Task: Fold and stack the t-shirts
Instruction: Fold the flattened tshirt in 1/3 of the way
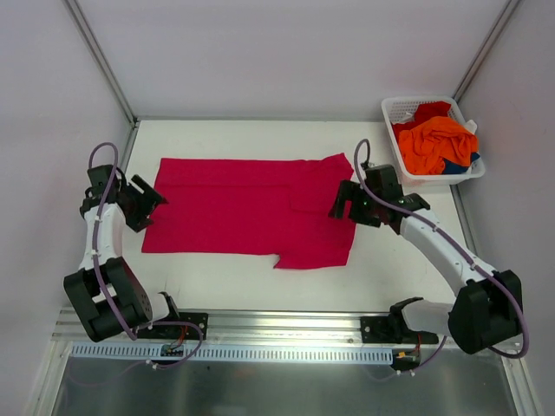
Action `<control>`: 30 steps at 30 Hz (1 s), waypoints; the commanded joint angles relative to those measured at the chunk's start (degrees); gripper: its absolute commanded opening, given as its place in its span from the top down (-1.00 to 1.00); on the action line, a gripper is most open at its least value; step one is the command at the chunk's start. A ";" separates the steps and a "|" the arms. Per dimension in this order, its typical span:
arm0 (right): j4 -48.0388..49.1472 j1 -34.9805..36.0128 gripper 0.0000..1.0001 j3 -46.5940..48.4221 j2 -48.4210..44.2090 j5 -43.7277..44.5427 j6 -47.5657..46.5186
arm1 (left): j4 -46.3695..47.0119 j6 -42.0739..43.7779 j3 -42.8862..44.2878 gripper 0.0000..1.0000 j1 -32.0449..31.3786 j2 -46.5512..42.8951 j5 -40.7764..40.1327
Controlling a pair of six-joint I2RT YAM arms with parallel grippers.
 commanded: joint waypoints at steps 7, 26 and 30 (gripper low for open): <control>3.29 0.56 0.42 3.88 8.39 4.84 4.73 | -3.00 -0.46 2.66 1.00 -0.81 7.35 -1.82; -12.01 0.83 0.77 52.79 57.10 6.35 0.24 | -4.67 -3.26 20.68 1.00 -10.04 35.73 -2.62; -13.41 0.30 0.81 56.47 60.35 5.55 2.17 | -4.75 -6.42 23.67 1.00 -10.56 40.40 -0.24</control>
